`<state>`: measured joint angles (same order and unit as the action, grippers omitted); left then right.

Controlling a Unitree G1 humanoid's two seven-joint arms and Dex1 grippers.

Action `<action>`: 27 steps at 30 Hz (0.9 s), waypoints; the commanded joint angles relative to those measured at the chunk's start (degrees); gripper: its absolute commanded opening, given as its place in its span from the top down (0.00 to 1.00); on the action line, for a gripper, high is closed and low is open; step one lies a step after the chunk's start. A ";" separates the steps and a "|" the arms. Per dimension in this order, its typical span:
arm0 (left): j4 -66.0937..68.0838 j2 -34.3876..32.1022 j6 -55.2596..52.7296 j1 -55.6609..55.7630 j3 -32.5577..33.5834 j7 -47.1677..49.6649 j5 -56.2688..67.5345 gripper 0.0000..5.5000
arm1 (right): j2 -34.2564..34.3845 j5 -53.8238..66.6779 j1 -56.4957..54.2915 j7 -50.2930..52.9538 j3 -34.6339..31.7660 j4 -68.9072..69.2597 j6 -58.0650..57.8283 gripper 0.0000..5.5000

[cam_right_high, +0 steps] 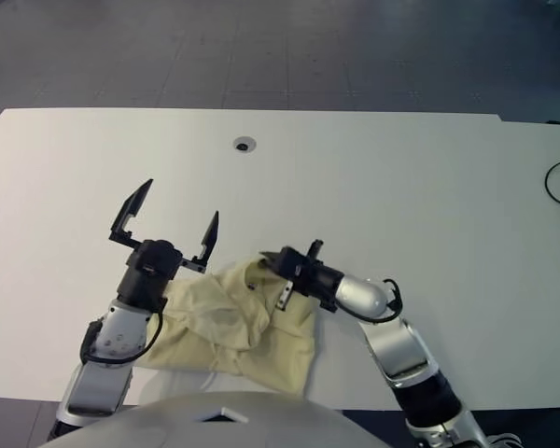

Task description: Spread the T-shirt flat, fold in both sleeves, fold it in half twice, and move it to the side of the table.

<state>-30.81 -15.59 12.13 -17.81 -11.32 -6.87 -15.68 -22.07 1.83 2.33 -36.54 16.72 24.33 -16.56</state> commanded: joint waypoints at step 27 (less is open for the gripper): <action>4.91 -9.21 -8.47 6.41 -15.07 -14.31 -9.67 0.03 | 8.06 12.76 -11.35 10.20 -10.01 4.04 -4.01 1.00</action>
<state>-27.51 -25.03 2.55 -13.37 -26.20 -21.56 -23.61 -13.44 13.92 -9.03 -26.50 7.24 27.30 -19.96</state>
